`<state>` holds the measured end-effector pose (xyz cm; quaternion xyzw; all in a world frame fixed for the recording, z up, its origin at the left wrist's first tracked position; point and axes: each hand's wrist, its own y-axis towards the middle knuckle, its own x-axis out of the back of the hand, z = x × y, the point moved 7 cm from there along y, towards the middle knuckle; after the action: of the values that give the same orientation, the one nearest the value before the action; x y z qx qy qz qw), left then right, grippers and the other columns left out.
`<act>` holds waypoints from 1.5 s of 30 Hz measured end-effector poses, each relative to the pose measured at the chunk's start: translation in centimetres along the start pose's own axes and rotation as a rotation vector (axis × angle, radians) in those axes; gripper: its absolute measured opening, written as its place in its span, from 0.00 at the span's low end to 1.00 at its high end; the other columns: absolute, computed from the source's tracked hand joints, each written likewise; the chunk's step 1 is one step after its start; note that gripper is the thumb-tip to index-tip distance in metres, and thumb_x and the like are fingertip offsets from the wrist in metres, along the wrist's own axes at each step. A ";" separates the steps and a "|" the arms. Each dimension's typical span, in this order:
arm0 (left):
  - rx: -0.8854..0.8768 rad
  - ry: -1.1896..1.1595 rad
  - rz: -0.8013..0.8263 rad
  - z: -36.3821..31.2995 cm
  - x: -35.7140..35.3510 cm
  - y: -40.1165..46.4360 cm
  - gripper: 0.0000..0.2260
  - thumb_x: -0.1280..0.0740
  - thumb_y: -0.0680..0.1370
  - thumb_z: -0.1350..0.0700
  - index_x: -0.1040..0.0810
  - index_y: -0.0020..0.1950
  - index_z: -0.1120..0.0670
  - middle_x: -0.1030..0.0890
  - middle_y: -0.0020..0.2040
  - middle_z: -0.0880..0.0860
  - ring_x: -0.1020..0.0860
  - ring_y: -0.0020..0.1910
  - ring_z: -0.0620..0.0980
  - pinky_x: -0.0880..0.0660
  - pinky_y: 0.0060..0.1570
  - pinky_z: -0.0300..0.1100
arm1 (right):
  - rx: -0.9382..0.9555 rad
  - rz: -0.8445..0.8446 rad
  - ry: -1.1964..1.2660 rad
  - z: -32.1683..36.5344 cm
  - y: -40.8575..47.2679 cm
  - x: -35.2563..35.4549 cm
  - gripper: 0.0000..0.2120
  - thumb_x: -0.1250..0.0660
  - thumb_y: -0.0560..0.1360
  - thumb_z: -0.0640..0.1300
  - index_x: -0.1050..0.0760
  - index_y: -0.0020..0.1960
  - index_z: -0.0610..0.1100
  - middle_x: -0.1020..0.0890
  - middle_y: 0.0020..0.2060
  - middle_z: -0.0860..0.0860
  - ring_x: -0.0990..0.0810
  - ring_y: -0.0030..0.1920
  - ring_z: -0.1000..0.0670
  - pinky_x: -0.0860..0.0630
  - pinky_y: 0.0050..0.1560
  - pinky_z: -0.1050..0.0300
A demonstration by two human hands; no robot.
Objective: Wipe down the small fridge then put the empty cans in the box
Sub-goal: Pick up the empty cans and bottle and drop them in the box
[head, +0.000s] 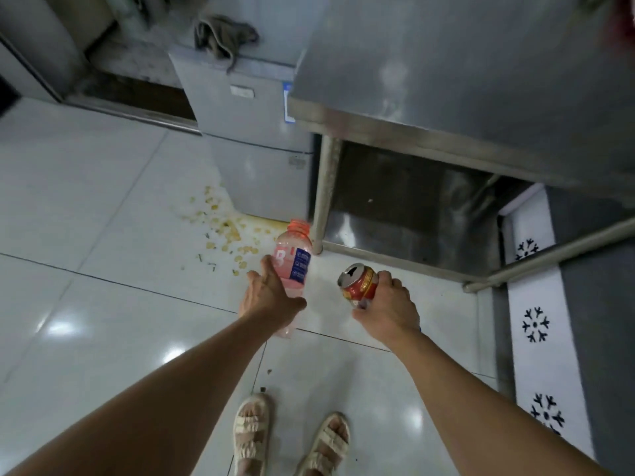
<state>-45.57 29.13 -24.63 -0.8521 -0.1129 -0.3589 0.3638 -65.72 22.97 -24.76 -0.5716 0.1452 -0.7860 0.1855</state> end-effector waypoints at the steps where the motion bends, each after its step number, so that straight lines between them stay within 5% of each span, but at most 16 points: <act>1: -0.016 0.000 -0.011 -0.5 1.4 -1.1 0.37 0.26 0.68 0.56 0.45 0.69 0.51 0.32 0.57 0.58 0.30 0.48 0.54 0.27 0.48 0.47 | 0.005 -0.008 0.008 0.7 -1.1 1.3 0.31 0.29 0.70 0.49 0.40 0.67 0.44 0.27 0.60 0.46 0.27 0.59 0.46 0.26 0.56 0.52; 14: -0.236 -0.034 -0.003 -0.8 12.3 -11.0 0.38 0.25 0.67 0.56 0.43 0.70 0.52 0.31 0.58 0.56 0.29 0.49 0.53 0.29 0.45 0.45 | -0.084 -0.164 0.148 6.8 -15.1 7.6 0.32 0.29 0.70 0.52 0.41 0.68 0.46 0.26 0.59 0.47 0.25 0.58 0.46 0.25 0.56 0.52; 24: -0.468 0.127 0.088 2.0 17.0 -20.2 0.39 0.26 0.69 0.54 0.45 0.72 0.53 0.31 0.62 0.58 0.26 0.58 0.58 0.26 0.52 0.48 | -0.295 -0.355 0.246 8.7 -30.3 7.7 0.33 0.28 0.69 0.52 0.41 0.67 0.46 0.25 0.57 0.46 0.24 0.56 0.46 0.25 0.55 0.52; 45: -0.869 0.352 0.433 9.3 3.3 -53.2 0.40 0.26 0.70 0.51 0.48 0.73 0.51 0.34 0.67 0.56 0.29 0.64 0.56 0.27 0.58 0.49 | -0.742 -0.607 0.511 -3.8 -70.3 -2.8 0.25 0.30 0.68 0.54 0.36 0.59 0.46 0.22 0.51 0.47 0.22 0.49 0.48 0.24 0.51 0.52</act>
<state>-62.45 73.18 1.88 -0.8552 0.2883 -0.4271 0.0556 -77.39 86.81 2.73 -0.4054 0.2815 -0.8143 -0.3054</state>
